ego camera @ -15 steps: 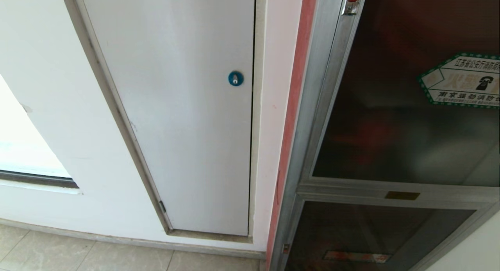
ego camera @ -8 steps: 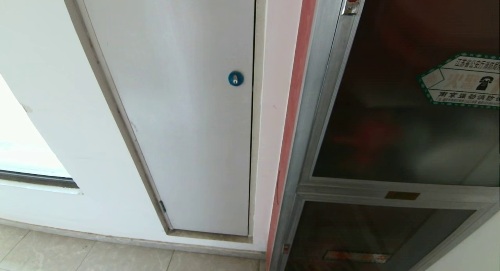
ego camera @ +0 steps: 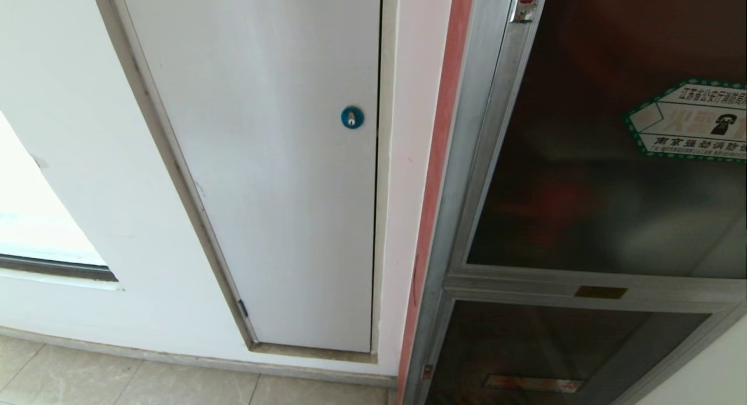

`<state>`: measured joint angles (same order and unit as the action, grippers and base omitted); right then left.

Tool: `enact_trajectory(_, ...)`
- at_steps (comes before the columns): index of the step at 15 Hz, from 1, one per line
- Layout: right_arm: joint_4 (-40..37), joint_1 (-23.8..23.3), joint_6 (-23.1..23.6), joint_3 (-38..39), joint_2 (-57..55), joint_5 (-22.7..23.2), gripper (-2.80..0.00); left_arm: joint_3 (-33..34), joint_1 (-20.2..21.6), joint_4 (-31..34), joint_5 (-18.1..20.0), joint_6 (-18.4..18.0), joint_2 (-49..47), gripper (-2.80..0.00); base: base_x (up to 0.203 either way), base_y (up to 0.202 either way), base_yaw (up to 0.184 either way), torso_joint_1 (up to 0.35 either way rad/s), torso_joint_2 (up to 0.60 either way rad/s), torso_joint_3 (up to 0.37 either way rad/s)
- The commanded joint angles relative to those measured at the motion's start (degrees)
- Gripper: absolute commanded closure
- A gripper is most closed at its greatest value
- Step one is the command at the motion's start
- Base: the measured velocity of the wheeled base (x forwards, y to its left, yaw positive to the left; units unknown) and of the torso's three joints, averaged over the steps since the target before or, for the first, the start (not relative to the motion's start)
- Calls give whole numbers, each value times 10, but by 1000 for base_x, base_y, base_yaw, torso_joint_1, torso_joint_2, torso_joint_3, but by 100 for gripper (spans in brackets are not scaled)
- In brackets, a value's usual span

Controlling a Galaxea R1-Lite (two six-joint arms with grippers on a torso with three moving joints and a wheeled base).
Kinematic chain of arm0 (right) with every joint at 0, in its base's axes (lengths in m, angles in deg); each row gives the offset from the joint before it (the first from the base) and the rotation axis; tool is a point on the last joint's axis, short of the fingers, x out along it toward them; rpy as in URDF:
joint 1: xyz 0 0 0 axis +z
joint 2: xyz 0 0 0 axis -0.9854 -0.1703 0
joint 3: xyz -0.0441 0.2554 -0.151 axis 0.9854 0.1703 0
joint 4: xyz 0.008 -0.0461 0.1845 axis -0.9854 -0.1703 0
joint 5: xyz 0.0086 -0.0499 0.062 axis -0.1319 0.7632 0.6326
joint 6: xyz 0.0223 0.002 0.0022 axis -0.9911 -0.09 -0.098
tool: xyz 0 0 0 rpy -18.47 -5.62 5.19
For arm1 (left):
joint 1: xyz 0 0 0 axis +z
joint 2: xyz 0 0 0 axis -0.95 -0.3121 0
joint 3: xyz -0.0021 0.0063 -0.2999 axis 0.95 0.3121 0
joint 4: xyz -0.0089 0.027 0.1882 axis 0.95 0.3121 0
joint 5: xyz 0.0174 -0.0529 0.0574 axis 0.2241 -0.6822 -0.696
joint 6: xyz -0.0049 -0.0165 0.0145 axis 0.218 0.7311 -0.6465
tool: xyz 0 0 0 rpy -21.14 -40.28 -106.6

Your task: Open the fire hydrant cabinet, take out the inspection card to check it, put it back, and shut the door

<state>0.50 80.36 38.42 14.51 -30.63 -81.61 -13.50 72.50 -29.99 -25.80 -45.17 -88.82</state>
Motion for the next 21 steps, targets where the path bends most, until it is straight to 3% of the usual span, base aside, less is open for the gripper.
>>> enact_trajectory(1,0,0,0,15,3,1,0,3,0,0,0,0,-1,0,0,0,0,0,0,0)
enact_trajectory(7,29,0,-1,66,3,5,0,3,0,0,-1,0,-1,0,0,0,0,0,0,0)
enact_trajectory(21,10,0,-8,76,3,6,0,3,0,0,-1,0,-1,0,0,0,0,0,0,0)
